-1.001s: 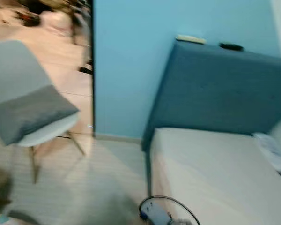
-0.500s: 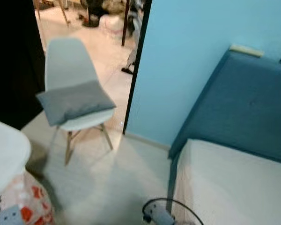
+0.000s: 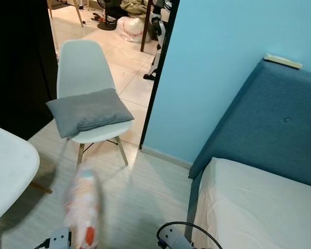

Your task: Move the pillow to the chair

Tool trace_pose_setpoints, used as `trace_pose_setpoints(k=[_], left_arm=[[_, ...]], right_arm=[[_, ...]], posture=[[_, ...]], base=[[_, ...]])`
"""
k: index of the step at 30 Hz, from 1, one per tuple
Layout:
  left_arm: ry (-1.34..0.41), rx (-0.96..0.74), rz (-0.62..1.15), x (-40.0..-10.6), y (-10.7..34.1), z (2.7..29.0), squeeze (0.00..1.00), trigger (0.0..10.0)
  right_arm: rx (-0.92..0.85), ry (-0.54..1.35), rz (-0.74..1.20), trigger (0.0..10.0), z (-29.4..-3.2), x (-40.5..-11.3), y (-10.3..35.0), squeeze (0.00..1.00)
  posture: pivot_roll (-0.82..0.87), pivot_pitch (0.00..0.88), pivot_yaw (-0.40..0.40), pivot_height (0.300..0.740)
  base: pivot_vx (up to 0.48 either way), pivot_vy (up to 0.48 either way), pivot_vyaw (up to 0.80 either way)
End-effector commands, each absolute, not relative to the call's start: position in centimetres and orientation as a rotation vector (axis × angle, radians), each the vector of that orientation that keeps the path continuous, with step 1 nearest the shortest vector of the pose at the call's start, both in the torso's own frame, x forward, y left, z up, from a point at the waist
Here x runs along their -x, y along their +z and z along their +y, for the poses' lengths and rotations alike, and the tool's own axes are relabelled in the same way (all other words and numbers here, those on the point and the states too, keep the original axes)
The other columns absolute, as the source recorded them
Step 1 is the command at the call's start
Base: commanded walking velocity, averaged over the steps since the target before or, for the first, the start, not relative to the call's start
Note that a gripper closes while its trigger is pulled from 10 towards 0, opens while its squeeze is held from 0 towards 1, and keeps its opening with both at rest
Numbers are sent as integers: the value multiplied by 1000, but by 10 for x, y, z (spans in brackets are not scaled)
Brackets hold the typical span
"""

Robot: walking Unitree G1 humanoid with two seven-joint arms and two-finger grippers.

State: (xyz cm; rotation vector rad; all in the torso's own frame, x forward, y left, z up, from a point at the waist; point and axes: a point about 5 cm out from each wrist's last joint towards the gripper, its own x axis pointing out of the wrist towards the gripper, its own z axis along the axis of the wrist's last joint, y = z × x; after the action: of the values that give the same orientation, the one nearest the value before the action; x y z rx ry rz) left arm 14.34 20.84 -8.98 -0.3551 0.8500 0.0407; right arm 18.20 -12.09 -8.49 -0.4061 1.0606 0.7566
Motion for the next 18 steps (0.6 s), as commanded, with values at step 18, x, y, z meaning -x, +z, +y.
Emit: trace_pose_setpoints(k=[18], left_arm=[[-52, 120, 181, -245, 14, 225, 0, 10000]], right_arm=[[450, 793, 1078, 10000, -127, -177, -87, 0]], posture=[[200, 64, -184, 740]], base=[[0, 0, 695]])
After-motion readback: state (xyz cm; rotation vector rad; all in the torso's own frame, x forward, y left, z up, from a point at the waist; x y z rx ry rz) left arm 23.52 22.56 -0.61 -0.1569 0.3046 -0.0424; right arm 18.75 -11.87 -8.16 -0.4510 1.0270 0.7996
